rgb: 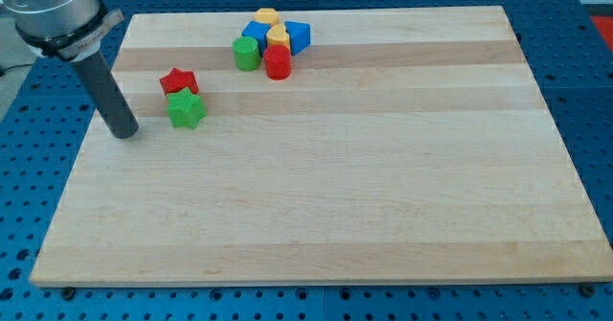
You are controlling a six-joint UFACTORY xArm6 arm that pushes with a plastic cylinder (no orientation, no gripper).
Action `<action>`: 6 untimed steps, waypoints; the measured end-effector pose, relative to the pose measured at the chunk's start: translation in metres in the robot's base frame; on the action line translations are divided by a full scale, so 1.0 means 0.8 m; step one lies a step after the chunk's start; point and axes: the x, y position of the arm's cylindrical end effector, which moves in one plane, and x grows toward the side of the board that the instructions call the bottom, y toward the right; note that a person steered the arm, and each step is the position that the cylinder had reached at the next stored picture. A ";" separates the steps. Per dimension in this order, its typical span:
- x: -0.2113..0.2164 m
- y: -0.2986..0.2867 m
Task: Separate green star from the red star
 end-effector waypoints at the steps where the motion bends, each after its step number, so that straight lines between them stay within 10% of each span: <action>1: -0.018 0.020; 4: -0.012 0.181; 6: -0.044 0.079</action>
